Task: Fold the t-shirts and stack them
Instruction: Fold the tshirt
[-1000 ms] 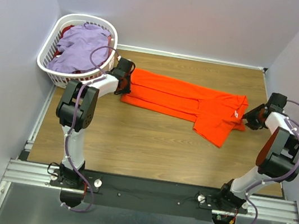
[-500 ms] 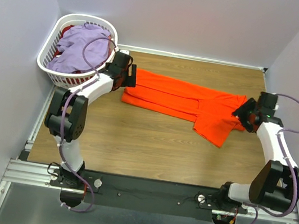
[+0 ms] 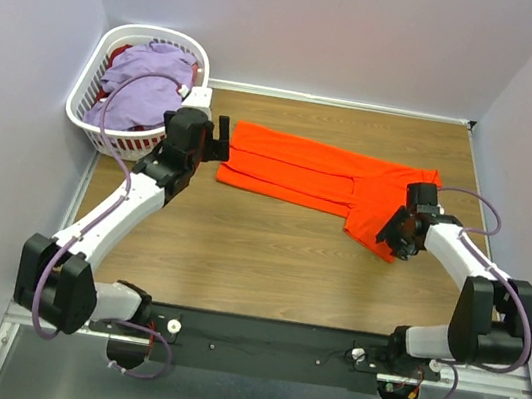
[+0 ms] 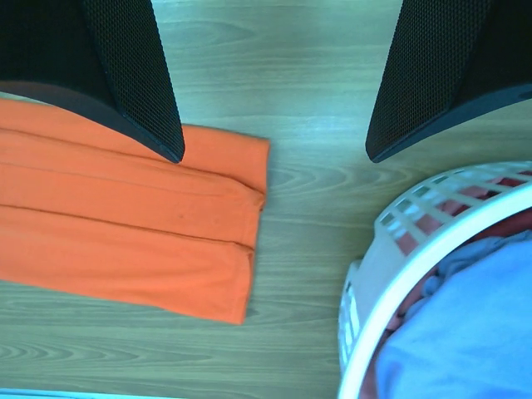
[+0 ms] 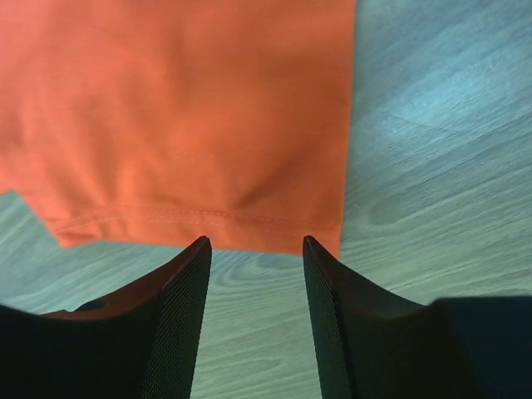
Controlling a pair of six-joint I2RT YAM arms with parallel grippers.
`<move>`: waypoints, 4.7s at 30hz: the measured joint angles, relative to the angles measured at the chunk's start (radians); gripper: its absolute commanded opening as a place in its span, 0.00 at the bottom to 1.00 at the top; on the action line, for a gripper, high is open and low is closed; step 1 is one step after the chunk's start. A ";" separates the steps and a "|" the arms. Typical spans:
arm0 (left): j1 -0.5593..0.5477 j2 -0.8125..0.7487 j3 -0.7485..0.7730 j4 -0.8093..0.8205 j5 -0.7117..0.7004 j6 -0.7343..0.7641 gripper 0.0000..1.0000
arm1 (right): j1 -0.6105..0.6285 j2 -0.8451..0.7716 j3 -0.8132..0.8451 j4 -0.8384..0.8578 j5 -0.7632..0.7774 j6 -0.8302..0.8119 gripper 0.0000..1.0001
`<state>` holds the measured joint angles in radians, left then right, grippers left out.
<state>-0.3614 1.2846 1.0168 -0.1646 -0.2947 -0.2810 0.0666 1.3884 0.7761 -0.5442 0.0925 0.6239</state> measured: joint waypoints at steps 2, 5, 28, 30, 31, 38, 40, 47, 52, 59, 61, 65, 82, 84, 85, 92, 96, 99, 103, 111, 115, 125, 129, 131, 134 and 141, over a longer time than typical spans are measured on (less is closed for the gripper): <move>0.002 -0.036 -0.039 0.013 -0.013 0.004 0.98 | 0.000 0.025 -0.002 0.003 0.007 0.010 0.53; 0.001 -0.057 -0.076 0.018 -0.025 0.008 0.98 | 0.001 0.056 -0.004 0.017 0.016 0.021 0.50; 0.002 -0.040 -0.080 0.022 -0.061 0.023 0.98 | 0.003 0.100 0.071 0.039 0.056 0.001 0.01; 0.002 -0.032 -0.080 0.022 -0.061 0.023 0.98 | 0.003 0.100 0.128 0.034 0.065 -0.006 0.01; 0.002 -0.029 -0.080 0.022 -0.061 0.023 0.98 | 0.003 0.105 0.161 0.029 0.071 -0.008 0.01; 0.001 -0.008 -0.080 0.023 -0.065 0.024 0.98 | 0.004 0.276 0.428 0.042 0.100 -0.015 0.01; 0.002 -0.005 -0.080 0.022 -0.066 0.024 0.98 | 0.004 0.339 0.486 0.042 0.107 -0.017 0.01; 0.001 0.023 -0.080 0.021 -0.067 0.024 0.98 | 0.004 0.543 0.697 0.046 0.121 -0.042 0.01; 0.002 0.045 -0.080 0.021 -0.069 0.024 0.98 | 0.004 0.630 0.806 0.046 0.129 -0.058 0.01; 0.001 0.079 -0.080 0.021 -0.071 0.024 0.98 | -0.003 0.714 0.898 0.049 0.134 -0.064 0.01; 0.002 0.089 -0.080 0.020 -0.071 0.024 0.98 | -0.012 0.736 0.913 0.048 0.134 -0.062 0.01; 0.001 0.106 -0.074 0.016 -0.071 0.024 0.98 | -0.040 0.760 0.929 0.047 0.134 -0.040 0.09; 0.002 0.172 -0.051 0.001 -0.034 0.023 0.97 | -0.068 0.627 0.813 0.058 0.077 -0.083 0.47; 0.002 0.193 -0.035 -0.002 -0.015 0.019 0.95 | -0.046 0.541 0.752 0.078 0.044 -0.108 0.45; 0.002 0.211 -0.021 -0.003 0.002 0.013 0.94 | -0.032 0.504 0.723 0.101 0.015 -0.123 0.43; 0.001 0.299 0.054 -0.010 0.116 -0.046 0.80 | 0.157 0.383 0.571 0.288 -0.268 -0.181 0.30; -0.001 0.338 0.074 -0.010 0.153 -0.070 0.76 | 0.265 0.489 0.576 0.375 -0.411 -0.189 0.21; -0.001 0.372 0.089 -0.011 0.170 -0.088 0.76 | 0.330 0.592 0.594 0.415 -0.483 -0.188 0.19; -0.001 0.410 0.096 -0.011 0.180 -0.109 0.76 | 0.375 0.706 0.641 0.433 -0.544 -0.184 0.19; -0.001 0.424 0.096 -0.018 0.180 -0.116 0.76 | 0.391 0.793 0.725 0.469 -0.578 -0.176 0.19; -0.003 0.424 0.096 -0.019 0.180 -0.116 0.76 | 0.390 0.820 0.762 0.483 -0.577 -0.177 0.18; -0.009 0.424 0.096 -0.026 0.180 -0.116 0.76 | 0.390 0.876 0.804 0.494 -0.542 -0.188 0.19; -0.016 0.424 0.096 -0.028 0.180 -0.116 0.76 | 0.383 0.886 0.831 0.496 -0.491 -0.202 0.20; -0.022 0.424 0.097 -0.029 0.180 -0.116 0.76 | 0.376 0.894 0.846 0.496 -0.463 -0.211 0.23; -0.027 0.425 0.107 -0.040 0.180 -0.116 0.75 | 0.364 0.896 0.856 0.495 -0.432 -0.227 0.26; -0.027 0.490 0.220 -0.053 0.188 -0.113 0.54 | 0.352 0.875 0.835 0.497 -0.391 -0.254 0.27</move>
<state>-0.3885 1.7748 1.2366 -0.2173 -0.1070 -0.3935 0.4187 2.2635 1.6112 -0.0471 -0.2981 0.3702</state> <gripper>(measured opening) 0.561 0.265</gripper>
